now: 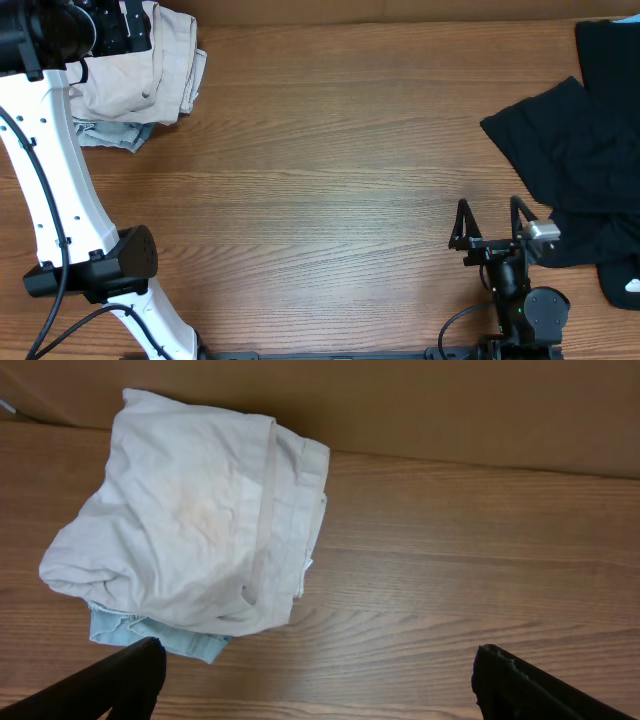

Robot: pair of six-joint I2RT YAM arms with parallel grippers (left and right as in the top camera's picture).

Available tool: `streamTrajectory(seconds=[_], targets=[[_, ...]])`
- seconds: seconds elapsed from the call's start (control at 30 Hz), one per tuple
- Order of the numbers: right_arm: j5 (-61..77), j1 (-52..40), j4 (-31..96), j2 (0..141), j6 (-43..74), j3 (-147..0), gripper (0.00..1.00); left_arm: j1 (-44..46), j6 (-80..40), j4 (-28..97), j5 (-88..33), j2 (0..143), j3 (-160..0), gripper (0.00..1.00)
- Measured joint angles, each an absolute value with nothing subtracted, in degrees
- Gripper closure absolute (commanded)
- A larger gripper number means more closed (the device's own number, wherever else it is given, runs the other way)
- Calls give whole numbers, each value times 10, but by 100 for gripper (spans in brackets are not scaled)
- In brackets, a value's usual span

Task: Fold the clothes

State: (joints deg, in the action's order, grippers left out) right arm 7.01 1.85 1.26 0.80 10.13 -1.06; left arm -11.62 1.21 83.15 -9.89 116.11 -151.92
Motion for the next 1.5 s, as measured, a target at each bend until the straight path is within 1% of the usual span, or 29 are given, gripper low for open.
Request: streamTrajectory(seconds=[0.13, 1.5], targets=[[70, 18, 45, 8, 105, -11, 0, -116, 12, 832, -99, 1161, -1519, 0], [66, 18, 45, 8, 105, -11, 0, -116, 12, 834, -99, 1155, -1506, 0]])
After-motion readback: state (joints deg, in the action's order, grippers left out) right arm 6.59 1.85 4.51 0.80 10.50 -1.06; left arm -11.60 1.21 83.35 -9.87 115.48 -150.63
